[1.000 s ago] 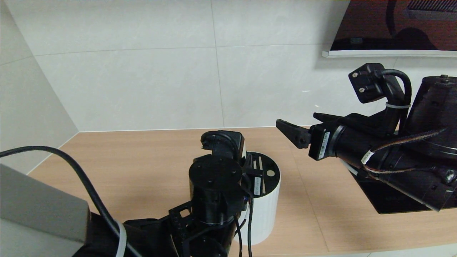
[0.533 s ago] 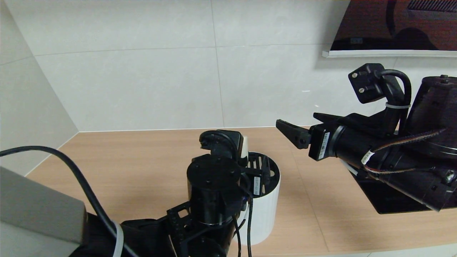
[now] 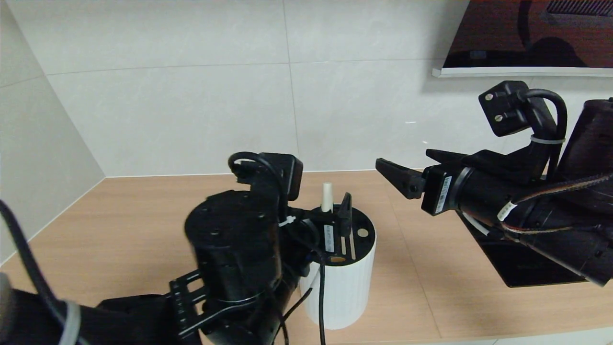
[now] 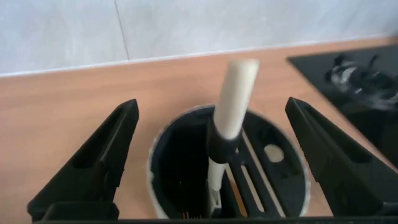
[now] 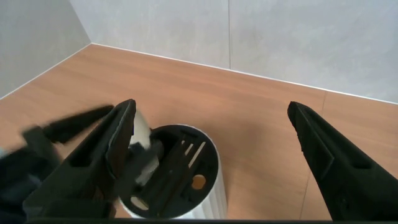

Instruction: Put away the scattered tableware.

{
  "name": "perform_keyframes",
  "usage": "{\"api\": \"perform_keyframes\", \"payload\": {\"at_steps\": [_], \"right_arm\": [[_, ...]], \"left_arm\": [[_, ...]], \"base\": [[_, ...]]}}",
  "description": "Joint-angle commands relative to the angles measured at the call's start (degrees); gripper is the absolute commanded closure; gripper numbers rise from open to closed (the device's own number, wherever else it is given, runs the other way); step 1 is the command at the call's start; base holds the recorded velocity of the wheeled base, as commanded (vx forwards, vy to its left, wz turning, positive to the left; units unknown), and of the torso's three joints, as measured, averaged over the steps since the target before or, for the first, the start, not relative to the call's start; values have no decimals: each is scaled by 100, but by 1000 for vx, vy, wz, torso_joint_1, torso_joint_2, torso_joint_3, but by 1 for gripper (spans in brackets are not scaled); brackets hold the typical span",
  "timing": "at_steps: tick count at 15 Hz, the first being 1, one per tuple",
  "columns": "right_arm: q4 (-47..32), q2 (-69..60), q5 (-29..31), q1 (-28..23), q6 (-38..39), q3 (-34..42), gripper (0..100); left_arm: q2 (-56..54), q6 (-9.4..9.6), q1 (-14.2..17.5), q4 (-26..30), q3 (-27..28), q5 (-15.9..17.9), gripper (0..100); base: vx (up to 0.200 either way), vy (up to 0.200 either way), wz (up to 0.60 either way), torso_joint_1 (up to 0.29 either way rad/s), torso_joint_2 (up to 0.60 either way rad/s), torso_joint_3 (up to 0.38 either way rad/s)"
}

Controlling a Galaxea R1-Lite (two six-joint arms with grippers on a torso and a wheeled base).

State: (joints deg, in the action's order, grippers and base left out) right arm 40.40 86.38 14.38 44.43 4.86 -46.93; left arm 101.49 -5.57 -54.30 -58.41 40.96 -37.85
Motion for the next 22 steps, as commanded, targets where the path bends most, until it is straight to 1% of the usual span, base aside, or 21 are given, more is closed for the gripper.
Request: {"api": "perform_keyframes", "payload": {"at_steps": [1, 2, 3, 4, 5, 6, 7, 8, 9, 10, 12, 13, 14, 15, 16, 17, 18, 19, 20, 21, 22], "right_arm": [[-6, -192, 3, -128, -3, 44, 0], [-6, -315, -6, -304, -3, 79, 0], [-6, -473, -50, -603, -12, 123, 0], [-6, -570, -67, -831, -12, 105, 0], [-6, -886, -94, -1332, -3, 185, 0], [-6, -1194, -103, -1534, -3, 431, 0], [-6, -1466, -138, -1903, -3, 624, 0], [-6, -1712, -199, -2281, -12, 809, 0], [-6, -1994, -278, -2492, -38, 1011, 0], [-15, -2468, -489, -2668, -100, 1310, 0], [-23, -3391, -788, -3064, -126, 1819, 0], [-85, -3787, -797, -3248, -126, 2022, 0], [-313, -4182, -806, -3450, -126, 2162, 0], [-683, -4683, -823, -3529, -126, 2241, 0], [-1175, -5237, -823, -3529, -126, 2250, 0], [-1658, -5711, -832, -3529, -126, 2232, 0], [-2502, -6397, -876, -3521, -144, 2127, 0], [-3196, -6942, -929, -3547, -205, 1995, 0], [-3618, -7346, -929, -3547, -223, 1925, 0], [-3996, -7768, -920, -3565, -240, 1846, 0], [-4374, -8067, -902, -3652, -240, 1749, 0]], "left_arm": [[-1140, 223, 7, 136, -493, 428, 0], [-1447, 241, 42, 233, -545, 542, 0], [-1808, 249, 139, 400, -607, 709, 0], [-1966, 249, 218, 462, -607, 806, 0], [-2388, 258, 587, 602, -642, 938, 0], [-2722, 249, 815, 760, -703, 981, 0], [-3012, 249, 1044, 1007, -774, 1078, 0], [-3267, 258, 1167, 1253, -844, 1131, 0], [-3566, 258, 1229, 1534, -906, 1140, 0], [-4014, 258, 1413, 1982, -950, 1140, 0], [-4989, 285, 1967, 2791, -1108, 1148, 0], [-5526, 390, 2204, 3300, -1187, 1148, 0], [-6062, 522, 2459, 3758, -1240, 1148, 0], [-6589, 636, 2705, 4206, -1248, 1148, 0], [-7108, 707, 2986, 4628, -1240, 1157, 0], [-7503, 733, 3232, 4926, -1240, 1157, 0], [-8083, 812, 3584, 5348, -1240, 1157, 0], [-8619, 935, 3839, 5709, -1196, 1157, 0], [-8989, 1032, 4023, 5946, -1169, 1219, 0], [-9340, 1190, 4182, 6183, -1143, 1333, 0], [-9595, 1383, 4305, 6368, -1143, 1368, 0]], "base": [[0, 0, 0, 0, 0, 0], [0, 0, 0, 0, 0, 0], [0, 0, 0, 0, 0, 0], [0, 0, 0, 0, 0, 0], [0, 0, 0, 0, 0, 0], [0, 0, 0, 0, 0, 0], [0, 0, 0, 0, 0, 0], [0, 0, 0, 0, 0, 0], [0, 0, 0, 0, 0, 0], [0, 0, 0, 0, 0, 0], [0, 0, 0, 0, 0, 0], [0, 0, 0, 0, 0, 0], [0, 0, 0, 0, 0, 0], [0, 0, 0, 0, 0, 0], [0, 0, 0, 0, 0, 0], [0, 0, 0, 0, 0, 0], [0, 0, 0, 0, 0, 0], [0, 0, 0, 0, 0, 0], [0, 0, 0, 0, 0, 0], [0, 0, 0, 0, 0, 0], [0, 0, 0, 0, 0, 0]]}}
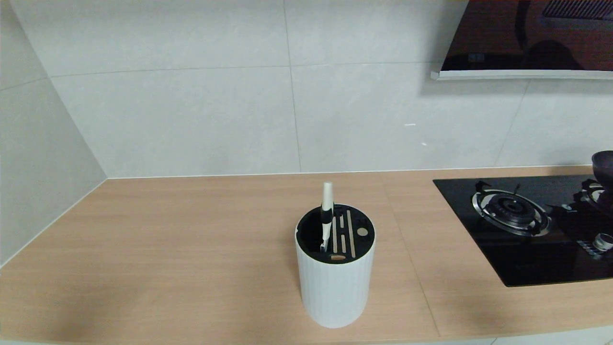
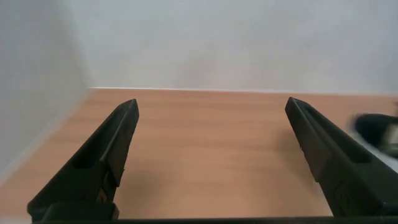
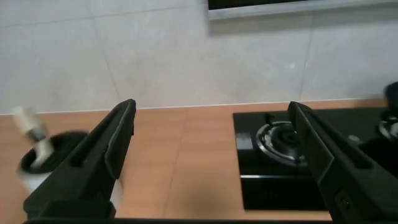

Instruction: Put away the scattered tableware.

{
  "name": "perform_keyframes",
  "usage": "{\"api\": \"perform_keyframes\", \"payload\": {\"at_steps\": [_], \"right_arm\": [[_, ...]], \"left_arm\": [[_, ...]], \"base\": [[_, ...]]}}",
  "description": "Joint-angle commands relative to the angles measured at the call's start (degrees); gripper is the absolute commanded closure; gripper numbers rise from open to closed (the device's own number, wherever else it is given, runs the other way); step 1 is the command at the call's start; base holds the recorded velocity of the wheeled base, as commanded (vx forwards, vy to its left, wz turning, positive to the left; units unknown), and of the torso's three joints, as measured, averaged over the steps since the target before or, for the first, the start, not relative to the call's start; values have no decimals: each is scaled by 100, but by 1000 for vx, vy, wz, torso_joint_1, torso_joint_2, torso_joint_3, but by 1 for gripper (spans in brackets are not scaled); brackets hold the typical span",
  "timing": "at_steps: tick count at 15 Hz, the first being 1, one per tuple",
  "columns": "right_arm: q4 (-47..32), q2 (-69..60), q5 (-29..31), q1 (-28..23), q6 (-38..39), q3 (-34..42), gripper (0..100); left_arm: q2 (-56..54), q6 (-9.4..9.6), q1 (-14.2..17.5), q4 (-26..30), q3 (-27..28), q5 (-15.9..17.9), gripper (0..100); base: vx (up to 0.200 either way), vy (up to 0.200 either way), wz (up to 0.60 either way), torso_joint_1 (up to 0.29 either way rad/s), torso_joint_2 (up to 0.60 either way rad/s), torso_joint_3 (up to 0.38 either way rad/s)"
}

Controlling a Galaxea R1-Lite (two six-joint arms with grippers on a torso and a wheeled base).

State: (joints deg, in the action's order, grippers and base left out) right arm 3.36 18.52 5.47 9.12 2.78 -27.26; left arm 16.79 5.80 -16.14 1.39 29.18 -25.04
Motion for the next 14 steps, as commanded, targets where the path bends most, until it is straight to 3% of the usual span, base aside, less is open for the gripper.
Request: {"api": "perform_keyframes", "payload": {"at_steps": [1, 4, 5, 6, 8, 10, 14], "right_arm": [[-811, -1298, 59, -367, -23, -236, 0], [-1075, -1773, -231, -885, -49, 45, 0], [-1207, -1852, -205, -929, -93, 230, 0], [-1198, -1852, -161, -929, -85, 432, 0], [-1198, -1852, -213, -929, -93, 854, 0], [-1136, -1852, -213, -929, -225, 1601, 0], [-20, -1852, -240, -929, -533, 2726, 0]], "left_arm": [[-1116, 237, 603, 380, 35, 17, 0], [-1125, 44, 1043, 309, -106, -54, 0], [-1257, -44, 1377, 336, -247, 25, 0], [-1538, -9, 1509, 415, -466, 315, 0], [-1679, 9, 1588, 529, -906, 729, 0], [-1679, -194, 1588, 511, -1503, 869, 0], [-1679, -325, 1588, 107, -2356, 1537, 0]], "base": [[0, 0, 0, 0, 0, 0], [0, 0, 0, 0, 0, 0], [0, 0, 0, 0, 0, 0], [0, 0, 0, 0, 0, 0], [0, 0, 0, 0, 0, 0], [0, 0, 0, 0, 0, 0], [0, 0, 0, 0, 0, 0]]}}
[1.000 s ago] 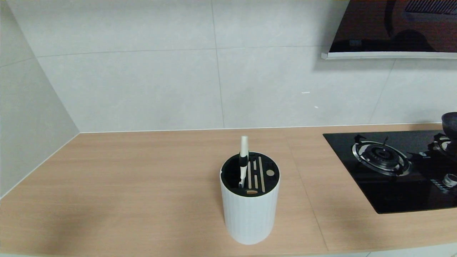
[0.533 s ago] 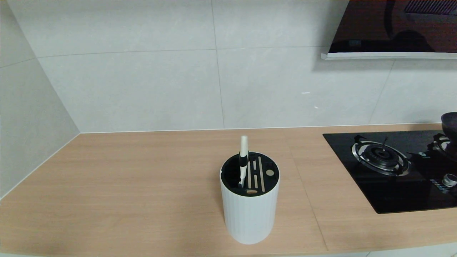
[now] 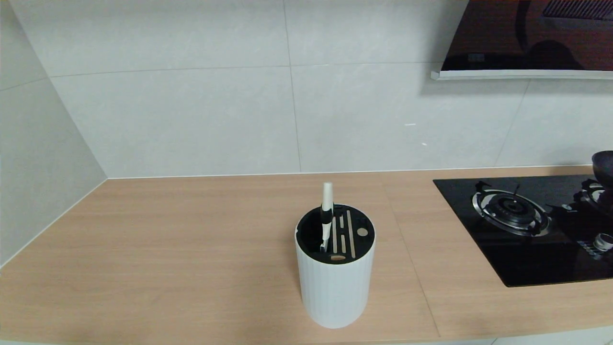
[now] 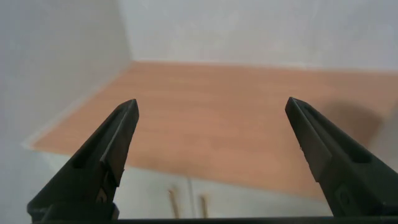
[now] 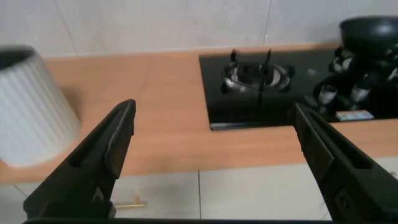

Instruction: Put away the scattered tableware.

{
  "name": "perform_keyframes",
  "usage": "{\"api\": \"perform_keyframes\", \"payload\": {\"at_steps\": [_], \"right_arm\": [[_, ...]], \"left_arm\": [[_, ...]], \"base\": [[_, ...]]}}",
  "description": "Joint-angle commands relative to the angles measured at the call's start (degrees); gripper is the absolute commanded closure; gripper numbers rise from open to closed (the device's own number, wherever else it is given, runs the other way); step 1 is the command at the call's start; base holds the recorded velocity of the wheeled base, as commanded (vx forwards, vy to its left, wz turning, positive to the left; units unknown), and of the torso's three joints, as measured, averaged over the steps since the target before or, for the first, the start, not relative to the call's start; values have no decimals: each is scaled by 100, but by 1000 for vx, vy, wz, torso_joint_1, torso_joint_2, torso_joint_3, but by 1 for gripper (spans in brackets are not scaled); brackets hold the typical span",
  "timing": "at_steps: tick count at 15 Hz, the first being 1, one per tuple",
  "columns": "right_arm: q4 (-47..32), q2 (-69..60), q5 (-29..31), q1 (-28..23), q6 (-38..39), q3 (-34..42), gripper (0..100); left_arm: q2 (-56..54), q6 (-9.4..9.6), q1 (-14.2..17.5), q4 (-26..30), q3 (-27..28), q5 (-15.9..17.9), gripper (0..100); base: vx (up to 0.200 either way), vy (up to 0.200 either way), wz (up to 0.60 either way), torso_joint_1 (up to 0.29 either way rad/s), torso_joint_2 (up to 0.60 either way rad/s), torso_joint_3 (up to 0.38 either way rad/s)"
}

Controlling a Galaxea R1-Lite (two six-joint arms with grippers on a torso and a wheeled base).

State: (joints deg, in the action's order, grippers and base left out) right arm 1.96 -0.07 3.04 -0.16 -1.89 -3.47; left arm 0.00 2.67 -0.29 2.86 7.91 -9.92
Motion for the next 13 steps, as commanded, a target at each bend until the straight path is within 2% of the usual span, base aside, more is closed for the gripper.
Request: {"api": "perform_keyframes", "payload": {"at_steps": [1, 2, 4, 5, 7, 8, 9, 13], "right_arm": [[138, 7, -137, -2, -75, 347, 0], [120, 7, -163, -2, -75, 347, 0], [-170, 7, -207, -2, -92, 347, 0], [-161, 7, -207, -2, -48, 347, 0], [-161, 7, -233, -2, 22, 347, 0], [-161, 7, -286, -2, 22, 347, 0], [-161, 7, -321, -2, 31, 347, 0], [-161, 7, -383, 7, 40, 347, 0]], "left_arm": [[0, 14, 3, -93, -510, 324, 0], [0, 14, 3, -93, -536, 368, 0], [0, -38, 3, -269, -782, 729, 0], [9, -38, 3, -304, -791, 781, 0], [44, -12, -6, -295, -791, 834, 0], [79, -91, -15, -295, -791, 834, 0], [35, -258, -15, -295, -791, 834, 0], [9, -285, -6, -304, -791, 817, 0]], "base": [[0, 0, 0, 0, 0, 0], [0, 0, 0, 0, 0, 0], [0, 0, 0, 0, 0, 0], [0, 0, 0, 0, 0, 0], [0, 0, 0, 0, 0, 0], [0, 0, 0, 0, 0, 0], [0, 0, 0, 0, 0, 0], [0, 0, 0, 0, 0, 0]]}}
